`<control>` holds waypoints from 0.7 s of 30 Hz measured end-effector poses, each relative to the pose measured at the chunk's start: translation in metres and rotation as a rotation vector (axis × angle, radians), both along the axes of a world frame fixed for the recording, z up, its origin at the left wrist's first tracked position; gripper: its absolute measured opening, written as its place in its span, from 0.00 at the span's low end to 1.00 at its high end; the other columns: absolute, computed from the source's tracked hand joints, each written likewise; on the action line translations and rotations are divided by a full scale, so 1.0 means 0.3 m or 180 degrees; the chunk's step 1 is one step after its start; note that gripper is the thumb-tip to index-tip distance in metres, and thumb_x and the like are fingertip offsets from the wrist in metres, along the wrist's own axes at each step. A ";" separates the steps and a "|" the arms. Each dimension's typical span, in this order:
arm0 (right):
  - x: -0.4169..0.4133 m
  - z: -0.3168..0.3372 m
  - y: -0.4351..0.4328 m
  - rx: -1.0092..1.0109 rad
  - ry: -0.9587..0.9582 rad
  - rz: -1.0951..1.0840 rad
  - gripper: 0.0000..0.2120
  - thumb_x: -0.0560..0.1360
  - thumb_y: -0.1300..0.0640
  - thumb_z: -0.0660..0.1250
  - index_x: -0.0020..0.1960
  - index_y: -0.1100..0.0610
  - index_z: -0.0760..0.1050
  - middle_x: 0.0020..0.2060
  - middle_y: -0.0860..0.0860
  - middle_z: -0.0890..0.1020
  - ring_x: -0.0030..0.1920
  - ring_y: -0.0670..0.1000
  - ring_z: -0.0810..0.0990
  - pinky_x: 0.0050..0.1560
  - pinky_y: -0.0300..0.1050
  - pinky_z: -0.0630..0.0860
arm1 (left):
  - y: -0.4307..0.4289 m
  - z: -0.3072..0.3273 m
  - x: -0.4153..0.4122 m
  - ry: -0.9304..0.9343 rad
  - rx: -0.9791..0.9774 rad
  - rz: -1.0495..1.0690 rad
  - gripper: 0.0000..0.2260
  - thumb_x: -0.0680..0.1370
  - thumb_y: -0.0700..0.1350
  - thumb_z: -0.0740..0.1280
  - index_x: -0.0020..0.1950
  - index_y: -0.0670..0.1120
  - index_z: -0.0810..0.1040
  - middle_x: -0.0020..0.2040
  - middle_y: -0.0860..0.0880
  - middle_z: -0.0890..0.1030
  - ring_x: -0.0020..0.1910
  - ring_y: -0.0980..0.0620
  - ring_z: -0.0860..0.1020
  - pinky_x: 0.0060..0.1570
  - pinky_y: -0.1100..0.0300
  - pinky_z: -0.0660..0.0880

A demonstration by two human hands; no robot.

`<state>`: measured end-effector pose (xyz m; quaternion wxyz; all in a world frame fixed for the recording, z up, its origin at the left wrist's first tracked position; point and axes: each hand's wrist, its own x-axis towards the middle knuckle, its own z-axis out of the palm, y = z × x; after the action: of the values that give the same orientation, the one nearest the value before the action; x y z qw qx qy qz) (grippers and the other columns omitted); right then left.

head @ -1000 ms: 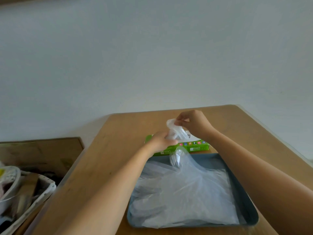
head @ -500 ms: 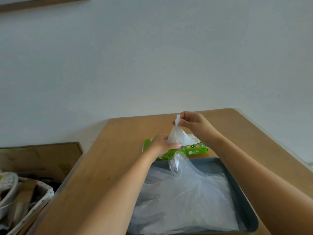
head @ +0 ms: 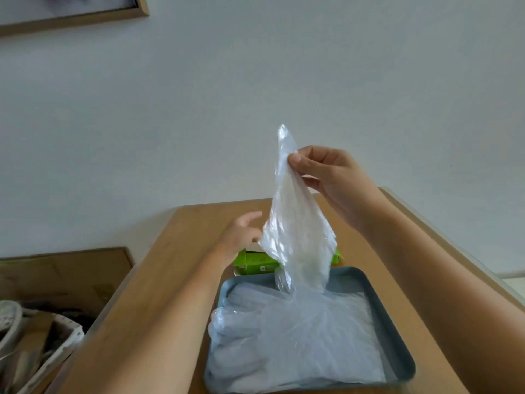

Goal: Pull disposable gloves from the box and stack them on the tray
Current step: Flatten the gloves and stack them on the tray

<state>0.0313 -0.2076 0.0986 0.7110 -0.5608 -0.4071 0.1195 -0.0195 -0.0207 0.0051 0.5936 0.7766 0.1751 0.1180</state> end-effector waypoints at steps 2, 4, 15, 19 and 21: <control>-0.025 -0.022 -0.032 -0.0182 0.0047 -0.0134 0.09 0.77 0.59 0.65 0.40 0.60 0.76 0.35 0.55 0.75 0.38 0.53 0.73 0.45 0.45 0.71 | -0.002 0.027 -0.027 -0.0173 -0.0164 -0.0165 0.25 0.69 0.54 0.71 0.65 0.51 0.76 0.65 0.50 0.77 0.67 0.50 0.73 0.69 0.48 0.67; -0.051 -0.044 -0.059 -0.0394 0.0024 -0.0263 0.09 0.77 0.57 0.66 0.39 0.58 0.78 0.35 0.57 0.75 0.39 0.55 0.70 0.45 0.51 0.67 | -0.087 0.095 -0.097 -0.0234 -0.0518 -0.0516 0.24 0.74 0.63 0.63 0.62 0.49 0.77 0.61 0.52 0.80 0.63 0.57 0.76 0.68 0.57 0.67; -0.094 -0.125 -0.181 -0.0828 0.0343 -0.0964 0.14 0.81 0.58 0.59 0.45 0.67 0.75 0.38 0.57 0.77 0.38 0.55 0.73 0.41 0.48 0.71 | -0.292 0.119 -0.288 -0.0228 -0.0454 -0.0963 0.11 0.79 0.41 0.65 0.42 0.39 0.84 0.39 0.44 0.84 0.38 0.51 0.82 0.45 0.60 0.78; -0.126 -0.194 -0.220 -0.0910 0.0050 -0.1671 0.20 0.76 0.45 0.65 0.62 0.55 0.72 0.55 0.47 0.78 0.51 0.44 0.78 0.54 0.42 0.76 | -0.300 0.116 -0.320 -0.0043 -0.0465 -0.0696 0.13 0.80 0.45 0.64 0.41 0.38 0.81 0.34 0.46 0.82 0.31 0.54 0.80 0.34 0.64 0.75; -0.195 -0.202 -0.250 -0.0862 -0.0879 -0.1702 0.27 0.66 0.36 0.70 0.60 0.47 0.72 0.54 0.39 0.76 0.54 0.40 0.75 0.52 0.31 0.72 | -0.311 0.115 -0.329 0.0003 -0.0677 -0.0560 0.13 0.80 0.45 0.63 0.40 0.40 0.80 0.32 0.48 0.82 0.30 0.54 0.80 0.31 0.63 0.76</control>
<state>-0.0274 -0.2827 0.0381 0.5743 -0.7482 -0.3184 -0.0955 -0.1182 -0.1141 0.0396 0.6805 0.7217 0.1181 0.0459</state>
